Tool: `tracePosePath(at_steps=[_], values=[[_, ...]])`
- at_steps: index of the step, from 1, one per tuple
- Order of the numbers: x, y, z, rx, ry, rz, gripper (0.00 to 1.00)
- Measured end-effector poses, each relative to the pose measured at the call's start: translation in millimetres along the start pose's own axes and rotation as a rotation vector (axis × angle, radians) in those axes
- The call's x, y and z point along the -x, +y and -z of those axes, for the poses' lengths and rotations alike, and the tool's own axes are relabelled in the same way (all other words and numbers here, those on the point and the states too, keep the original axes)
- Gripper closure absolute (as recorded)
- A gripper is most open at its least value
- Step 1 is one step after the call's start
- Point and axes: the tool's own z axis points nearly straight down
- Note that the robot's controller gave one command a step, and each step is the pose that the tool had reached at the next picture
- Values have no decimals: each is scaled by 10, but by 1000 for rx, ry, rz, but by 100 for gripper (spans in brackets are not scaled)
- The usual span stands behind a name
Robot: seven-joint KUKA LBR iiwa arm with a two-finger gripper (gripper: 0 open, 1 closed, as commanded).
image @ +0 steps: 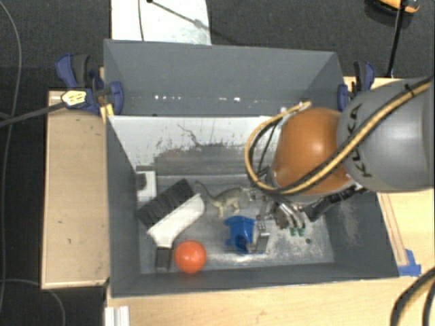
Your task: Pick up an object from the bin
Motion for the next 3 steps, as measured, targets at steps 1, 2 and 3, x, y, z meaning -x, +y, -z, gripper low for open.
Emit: tracePosePath(at_steps=[1, 2, 3], values=[[-57, 1, -396, 0, 7, -63, 0], [-39, -40, -519, 1, -4, -15, 100], [-42, -39, -523, 1, -3, -16, 100]])
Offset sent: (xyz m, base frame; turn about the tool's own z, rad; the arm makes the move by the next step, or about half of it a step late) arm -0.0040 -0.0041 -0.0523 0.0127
